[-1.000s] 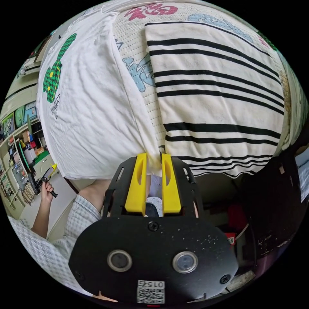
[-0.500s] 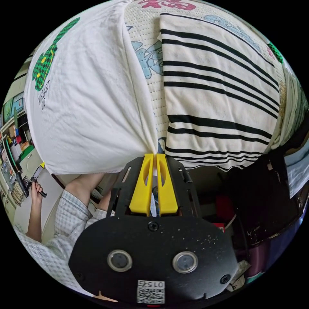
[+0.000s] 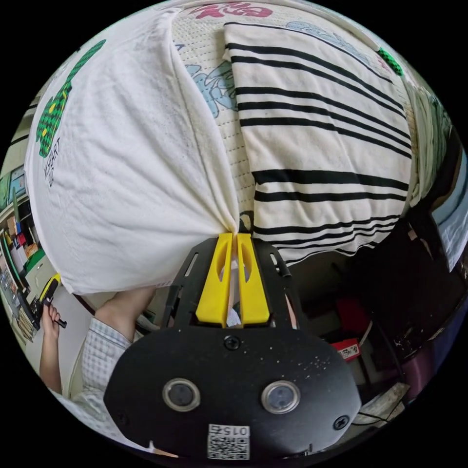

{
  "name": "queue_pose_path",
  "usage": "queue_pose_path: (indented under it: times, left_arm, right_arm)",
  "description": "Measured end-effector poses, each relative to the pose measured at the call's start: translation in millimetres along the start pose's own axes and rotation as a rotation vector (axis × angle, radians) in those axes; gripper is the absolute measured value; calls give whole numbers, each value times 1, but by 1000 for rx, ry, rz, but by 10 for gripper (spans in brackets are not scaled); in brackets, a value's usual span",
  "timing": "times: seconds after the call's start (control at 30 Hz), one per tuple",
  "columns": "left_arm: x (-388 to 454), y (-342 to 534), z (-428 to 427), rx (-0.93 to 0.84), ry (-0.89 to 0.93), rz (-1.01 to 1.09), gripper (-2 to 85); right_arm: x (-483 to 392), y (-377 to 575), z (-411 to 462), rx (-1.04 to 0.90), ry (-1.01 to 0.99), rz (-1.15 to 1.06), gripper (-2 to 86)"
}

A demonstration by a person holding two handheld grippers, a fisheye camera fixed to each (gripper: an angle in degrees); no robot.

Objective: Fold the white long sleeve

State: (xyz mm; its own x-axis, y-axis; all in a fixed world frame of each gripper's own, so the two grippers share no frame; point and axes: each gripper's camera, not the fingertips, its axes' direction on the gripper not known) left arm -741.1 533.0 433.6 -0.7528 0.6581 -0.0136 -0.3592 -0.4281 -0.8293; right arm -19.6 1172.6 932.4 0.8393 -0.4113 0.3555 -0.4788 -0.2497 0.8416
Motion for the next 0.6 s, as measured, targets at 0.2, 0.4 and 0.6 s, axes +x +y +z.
queue_pose_path:
  times: [0.2, 0.4, 0.6]
  left_arm:
    - [7, -4, -13, -131, -60, -240, 4]
    - [108, -34, -67, 11, -109, -317, 11]
    - [318, -176, -75, 197, 123, 20, 35]
  right_arm:
    - [1, 8, -53, -8, -135, -99, 31]
    - [68, 7, -148, 11, -442, -202, 76]
    - [201, -43, -292, 370, -422, 10, 89]
